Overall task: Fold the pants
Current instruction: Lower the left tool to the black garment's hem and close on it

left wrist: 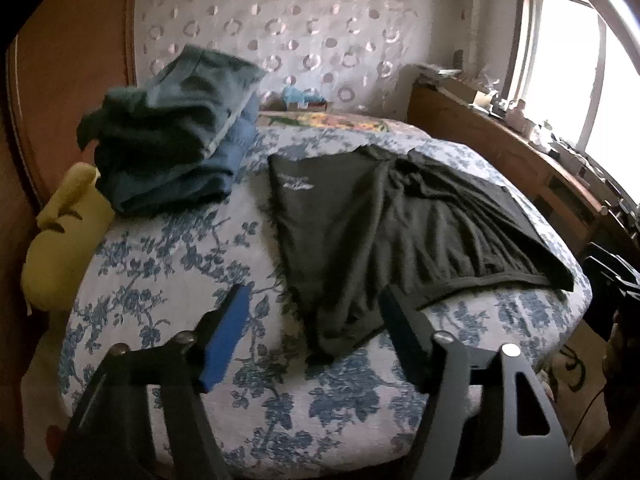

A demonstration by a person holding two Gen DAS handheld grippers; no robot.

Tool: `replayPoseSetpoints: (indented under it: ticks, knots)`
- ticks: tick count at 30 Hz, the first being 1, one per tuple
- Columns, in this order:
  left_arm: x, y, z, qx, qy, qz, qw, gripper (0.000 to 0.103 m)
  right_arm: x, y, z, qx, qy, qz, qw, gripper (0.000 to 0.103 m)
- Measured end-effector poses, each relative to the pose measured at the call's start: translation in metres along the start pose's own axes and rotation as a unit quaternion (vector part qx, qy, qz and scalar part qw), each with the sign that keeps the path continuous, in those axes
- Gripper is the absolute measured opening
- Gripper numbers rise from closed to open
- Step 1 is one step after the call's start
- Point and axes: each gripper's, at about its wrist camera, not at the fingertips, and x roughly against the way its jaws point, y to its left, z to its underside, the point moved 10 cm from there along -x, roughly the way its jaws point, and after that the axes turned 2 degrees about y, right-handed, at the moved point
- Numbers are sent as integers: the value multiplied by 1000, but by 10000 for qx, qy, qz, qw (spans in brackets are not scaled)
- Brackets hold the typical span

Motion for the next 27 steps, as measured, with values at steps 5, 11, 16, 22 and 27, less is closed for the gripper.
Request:
replayPoseSetpoints:
  ticks: [5,11,16,22,27]
  knots:
    - [-16,3,11,33,248,0,9997,59,-4,-6,-2,49,71,-55,9999,81]
    - [-31,4,22,69,466,11,9989,51,-1,-6,-2,93,85,-51,9999,79]
    - [-35,5,23,-14,424,-68,9991,51,-7,-6,-4,99,100,-108,9998,75]
    - [-37,3,23,-128,355,-101,9992,38,-12,-11,-3,79,131,-65,9999,69]
    - [-40,-3,21,-323,401,-75,9986,16,-14,-8,1,46,153,-19,9999,69]
